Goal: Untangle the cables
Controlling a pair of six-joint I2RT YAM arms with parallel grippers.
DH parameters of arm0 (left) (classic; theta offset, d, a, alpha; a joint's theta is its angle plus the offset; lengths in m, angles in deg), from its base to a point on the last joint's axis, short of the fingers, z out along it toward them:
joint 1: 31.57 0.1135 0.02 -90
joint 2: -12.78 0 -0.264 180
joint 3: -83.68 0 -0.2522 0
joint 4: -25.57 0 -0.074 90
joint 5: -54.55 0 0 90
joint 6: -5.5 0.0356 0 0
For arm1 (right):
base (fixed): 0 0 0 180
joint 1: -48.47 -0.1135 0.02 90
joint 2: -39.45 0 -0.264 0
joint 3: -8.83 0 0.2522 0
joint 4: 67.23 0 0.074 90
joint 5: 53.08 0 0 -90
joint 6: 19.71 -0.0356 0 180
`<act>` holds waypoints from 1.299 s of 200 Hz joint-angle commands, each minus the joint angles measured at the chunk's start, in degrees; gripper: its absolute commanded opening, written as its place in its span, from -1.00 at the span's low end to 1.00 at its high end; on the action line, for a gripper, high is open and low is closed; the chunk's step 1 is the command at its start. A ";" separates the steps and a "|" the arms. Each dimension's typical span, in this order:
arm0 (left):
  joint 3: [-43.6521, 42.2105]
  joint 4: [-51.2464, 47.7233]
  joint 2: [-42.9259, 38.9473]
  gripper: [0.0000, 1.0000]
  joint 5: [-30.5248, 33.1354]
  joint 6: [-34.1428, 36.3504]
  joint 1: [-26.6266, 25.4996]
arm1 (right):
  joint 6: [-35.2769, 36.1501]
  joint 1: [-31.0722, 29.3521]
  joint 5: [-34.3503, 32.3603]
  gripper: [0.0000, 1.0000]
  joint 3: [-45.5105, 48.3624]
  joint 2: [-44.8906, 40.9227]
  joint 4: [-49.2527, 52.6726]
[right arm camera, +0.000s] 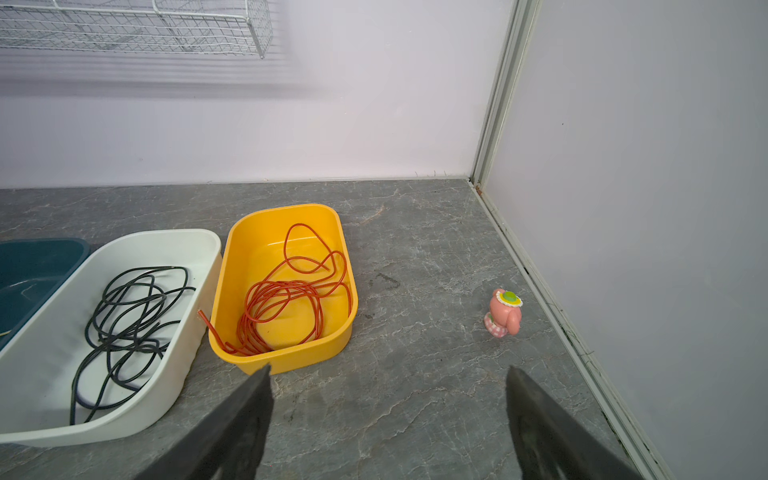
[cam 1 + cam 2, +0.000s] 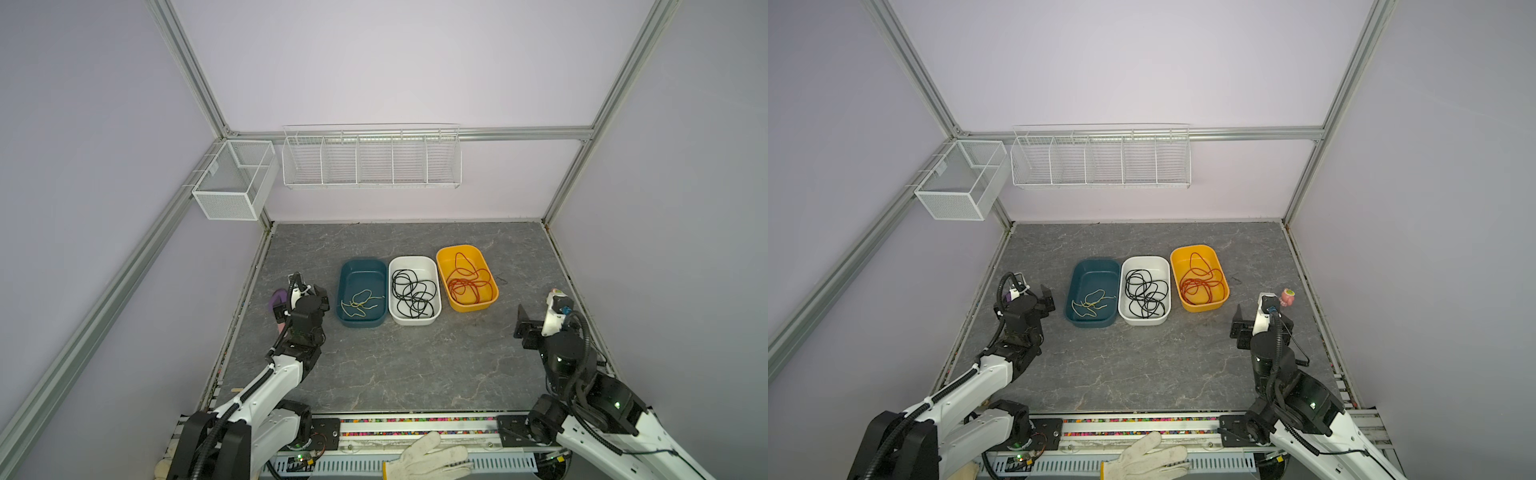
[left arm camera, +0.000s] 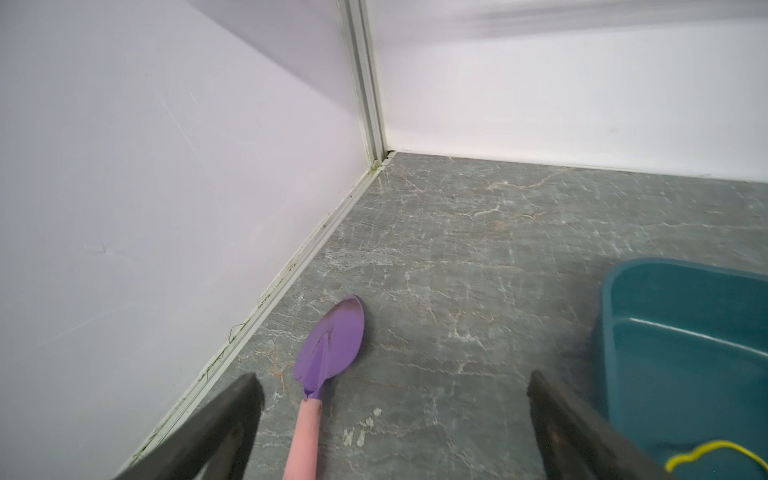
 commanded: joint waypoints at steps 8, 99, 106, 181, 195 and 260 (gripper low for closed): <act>-0.67 12.98 6.26 0.99 -0.95 1.12 2.96 | 1.28 0.46 -0.94 0.77 0.94 0.49 -1.92; -0.55 36.35 28.40 0.98 -9.88 3.41 5.72 | 11.89 3.25 -0.35 0.77 7.50 0.46 -16.24; -0.58 36.32 28.35 0.98 -10.16 3.33 5.73 | 13.76 4.45 0.02 0.77 8.43 1.03 -19.76; -0.70 36.32 28.18 0.98 -10.18 3.18 5.87 | 6.84 27.56 19.27 0.78 9.68 24.44 -38.63; -0.72 36.32 28.22 0.98 -10.18 3.21 5.83 | 7.98 27.92 19.65 0.78 8.85 32.67 -43.01; -0.74 36.30 28.18 0.98 -10.19 3.18 5.86 | 9.57 34.46 21.14 0.78 11.93 53.08 -63.20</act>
